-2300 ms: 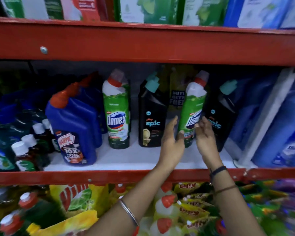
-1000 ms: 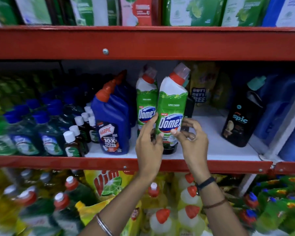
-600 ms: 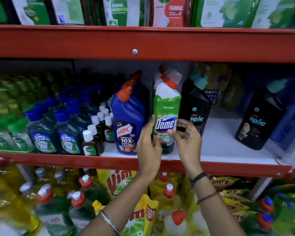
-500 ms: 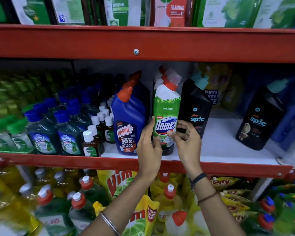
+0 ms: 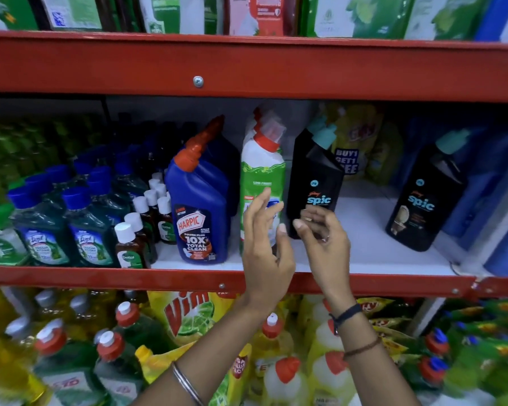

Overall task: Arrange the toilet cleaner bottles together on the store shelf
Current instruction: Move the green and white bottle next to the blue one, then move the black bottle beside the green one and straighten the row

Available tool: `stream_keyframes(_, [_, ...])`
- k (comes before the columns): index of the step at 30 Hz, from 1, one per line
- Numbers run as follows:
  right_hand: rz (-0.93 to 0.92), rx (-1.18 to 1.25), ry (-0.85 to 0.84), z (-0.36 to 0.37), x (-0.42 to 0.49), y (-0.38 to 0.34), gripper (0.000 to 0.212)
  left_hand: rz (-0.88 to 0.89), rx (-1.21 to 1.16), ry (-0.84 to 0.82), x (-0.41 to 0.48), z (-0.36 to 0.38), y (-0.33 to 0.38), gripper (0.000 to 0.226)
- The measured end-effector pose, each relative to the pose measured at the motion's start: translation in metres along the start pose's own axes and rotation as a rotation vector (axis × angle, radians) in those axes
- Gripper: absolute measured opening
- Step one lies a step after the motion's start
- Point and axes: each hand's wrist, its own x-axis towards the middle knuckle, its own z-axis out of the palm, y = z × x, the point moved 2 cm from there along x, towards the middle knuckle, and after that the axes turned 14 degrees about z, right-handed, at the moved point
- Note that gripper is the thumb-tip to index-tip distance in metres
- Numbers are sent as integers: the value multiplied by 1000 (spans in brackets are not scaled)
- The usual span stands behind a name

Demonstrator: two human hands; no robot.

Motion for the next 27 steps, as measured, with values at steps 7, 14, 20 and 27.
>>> stream_keyframes(7, [-111, -58, 419, -94, 18, 7, 23, -97, -231, -168, -2, 79, 23, 30])
stream_keyframes(14, [-91, -325, 551, -162, 58, 22, 52, -465, -373, -427, -2, 176, 10, 35])
stream_keyframes(20, [92, -424, 377, -183, 95, 42, 71, -627, -333, -647, -6, 239, -19, 46])
stream_keyframes(27, [71, -615, 388, -201, 110, 53, 55, -537, -448, -818, -5, 254, -18, 59])
